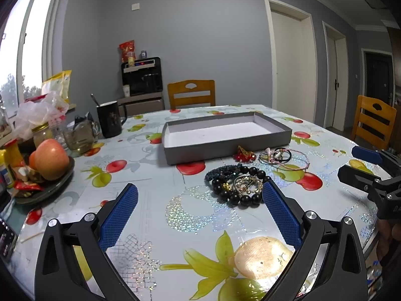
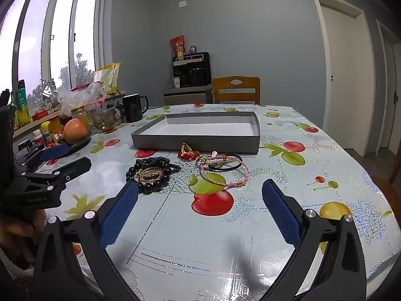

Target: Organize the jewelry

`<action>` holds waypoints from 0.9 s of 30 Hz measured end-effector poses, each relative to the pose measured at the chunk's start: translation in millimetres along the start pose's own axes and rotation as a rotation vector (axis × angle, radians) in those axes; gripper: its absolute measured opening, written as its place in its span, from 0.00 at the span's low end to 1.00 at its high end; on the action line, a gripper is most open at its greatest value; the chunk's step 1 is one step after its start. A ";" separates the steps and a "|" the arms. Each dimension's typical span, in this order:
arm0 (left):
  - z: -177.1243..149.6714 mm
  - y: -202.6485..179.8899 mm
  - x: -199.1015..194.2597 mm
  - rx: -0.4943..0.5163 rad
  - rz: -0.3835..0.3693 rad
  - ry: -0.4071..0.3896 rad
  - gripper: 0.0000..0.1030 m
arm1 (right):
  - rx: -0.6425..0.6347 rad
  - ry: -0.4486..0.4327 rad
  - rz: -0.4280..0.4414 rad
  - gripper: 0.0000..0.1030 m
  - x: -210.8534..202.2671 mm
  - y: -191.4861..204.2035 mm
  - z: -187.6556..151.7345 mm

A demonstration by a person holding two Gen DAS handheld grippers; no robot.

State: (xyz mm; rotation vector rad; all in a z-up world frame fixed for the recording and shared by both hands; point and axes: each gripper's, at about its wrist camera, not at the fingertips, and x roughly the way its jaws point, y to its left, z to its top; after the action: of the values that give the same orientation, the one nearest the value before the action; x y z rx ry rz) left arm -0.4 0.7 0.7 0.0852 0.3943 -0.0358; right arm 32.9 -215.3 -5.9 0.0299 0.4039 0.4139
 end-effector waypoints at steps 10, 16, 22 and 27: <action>-0.3 -4.0 3.0 0.003 0.001 0.003 0.96 | 0.003 0.000 0.001 0.95 0.1 0.1 -1.1; 0.1 -9.0 5.1 0.026 -0.026 0.012 0.96 | 0.001 0.001 0.001 0.95 0.1 3.5 -4.8; 0.5 -5.6 5.7 0.006 -0.081 0.020 0.96 | 0.001 0.003 0.003 0.95 0.0 3.5 -4.2; 0.9 -3.2 5.9 -0.010 -0.097 0.024 0.96 | 0.001 0.003 0.004 0.95 0.0 4.4 -4.6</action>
State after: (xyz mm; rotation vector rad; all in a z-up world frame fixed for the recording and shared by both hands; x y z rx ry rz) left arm 5.2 -2.7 -1.0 0.0566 0.4225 -0.1282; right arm 29.4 -211.5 -9.6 0.0311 0.4071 0.4172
